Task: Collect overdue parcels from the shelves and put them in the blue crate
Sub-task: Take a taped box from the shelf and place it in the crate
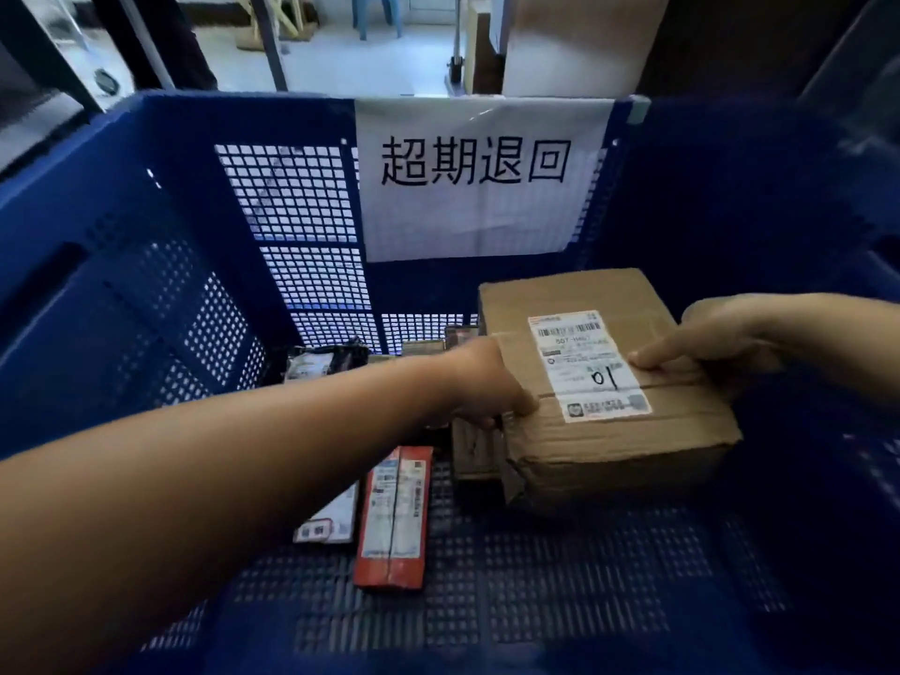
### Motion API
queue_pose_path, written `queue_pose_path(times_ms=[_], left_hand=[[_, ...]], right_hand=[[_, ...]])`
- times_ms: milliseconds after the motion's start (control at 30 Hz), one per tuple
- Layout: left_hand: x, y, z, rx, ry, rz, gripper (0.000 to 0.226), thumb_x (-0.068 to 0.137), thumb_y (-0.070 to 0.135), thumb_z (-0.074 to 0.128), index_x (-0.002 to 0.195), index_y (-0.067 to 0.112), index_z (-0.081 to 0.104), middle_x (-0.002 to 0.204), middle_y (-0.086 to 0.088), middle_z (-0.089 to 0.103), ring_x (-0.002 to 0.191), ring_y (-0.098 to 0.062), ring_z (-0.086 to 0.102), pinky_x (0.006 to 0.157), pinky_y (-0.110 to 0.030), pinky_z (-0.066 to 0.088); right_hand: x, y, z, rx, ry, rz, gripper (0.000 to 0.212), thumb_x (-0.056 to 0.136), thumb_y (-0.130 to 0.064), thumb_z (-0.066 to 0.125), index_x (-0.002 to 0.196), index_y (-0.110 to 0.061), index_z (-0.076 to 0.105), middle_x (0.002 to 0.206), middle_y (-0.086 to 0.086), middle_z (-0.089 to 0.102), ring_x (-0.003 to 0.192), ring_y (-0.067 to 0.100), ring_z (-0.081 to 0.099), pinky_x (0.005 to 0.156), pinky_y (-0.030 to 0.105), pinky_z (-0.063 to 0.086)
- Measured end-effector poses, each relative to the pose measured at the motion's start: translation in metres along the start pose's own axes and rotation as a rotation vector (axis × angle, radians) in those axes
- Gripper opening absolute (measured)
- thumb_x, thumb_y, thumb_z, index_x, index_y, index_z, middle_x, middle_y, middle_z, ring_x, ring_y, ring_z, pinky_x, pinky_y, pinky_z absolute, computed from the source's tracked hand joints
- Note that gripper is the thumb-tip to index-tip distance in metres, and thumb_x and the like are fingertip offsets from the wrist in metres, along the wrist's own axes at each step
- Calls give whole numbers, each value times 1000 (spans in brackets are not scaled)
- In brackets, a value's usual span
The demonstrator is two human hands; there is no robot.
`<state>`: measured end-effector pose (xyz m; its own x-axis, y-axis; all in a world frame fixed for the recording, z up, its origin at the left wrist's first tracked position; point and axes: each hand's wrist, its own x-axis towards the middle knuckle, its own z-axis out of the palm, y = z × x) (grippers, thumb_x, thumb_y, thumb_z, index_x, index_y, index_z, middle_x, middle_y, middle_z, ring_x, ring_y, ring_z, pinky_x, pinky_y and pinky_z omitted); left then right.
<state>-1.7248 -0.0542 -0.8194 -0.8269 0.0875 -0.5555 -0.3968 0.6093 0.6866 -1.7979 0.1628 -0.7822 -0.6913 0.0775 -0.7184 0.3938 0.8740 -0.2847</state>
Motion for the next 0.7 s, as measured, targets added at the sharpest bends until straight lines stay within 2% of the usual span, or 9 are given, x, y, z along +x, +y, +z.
queue_pose_path(times_ms=[100,200,333,467,567,667,700], left_hand=[[14,11,30,-9,-99,-9,40,86,21,69,120,7,52,114,-11,60,93,-26,66,77,-36,60],[22,14,56,75,-162,-18,33,88,23,67,113,6,52,110,-13,63,95,-27,66,87,-38,56],[35,3,88,140,-267,-20,34,87,18,67,117,5,56,115,-13,63,103,-29,65,86,-36,55],[42,-10,102,274,-351,-49,37,90,23,64,122,7,56,110,-8,60,96,-22,59,81,-31,51],[46,-21,104,359,-428,-112,37,92,22,60,123,4,56,89,-3,58,91,-20,58,68,-28,51],[50,-34,111,307,-543,-178,37,92,14,60,127,5,52,111,-12,61,100,-26,63,84,-33,55],[48,-36,112,243,-543,-215,39,91,14,62,127,5,51,114,-12,61,103,-27,64,83,-31,56]], right_hand=[[3,20,-14,-102,9,62,48,83,-31,74,114,-5,48,101,19,62,86,35,62,59,39,52],[9,45,-12,-162,-25,153,49,84,-29,74,115,-5,44,103,20,58,88,36,62,57,42,56],[28,78,9,-103,-129,245,47,87,-24,72,116,-11,38,101,18,56,90,35,61,68,52,58],[55,100,37,-91,-221,287,50,90,-20,68,128,-5,40,113,20,57,99,36,60,70,50,58],[71,113,54,-89,-292,302,50,93,-19,64,134,-3,40,118,21,56,98,35,60,69,45,58],[79,122,65,-85,-346,299,40,95,-15,59,129,-2,42,110,19,56,88,32,61,66,42,58],[80,125,69,-82,-363,304,36,95,-13,58,126,-2,43,109,19,56,88,31,61,67,41,58]])
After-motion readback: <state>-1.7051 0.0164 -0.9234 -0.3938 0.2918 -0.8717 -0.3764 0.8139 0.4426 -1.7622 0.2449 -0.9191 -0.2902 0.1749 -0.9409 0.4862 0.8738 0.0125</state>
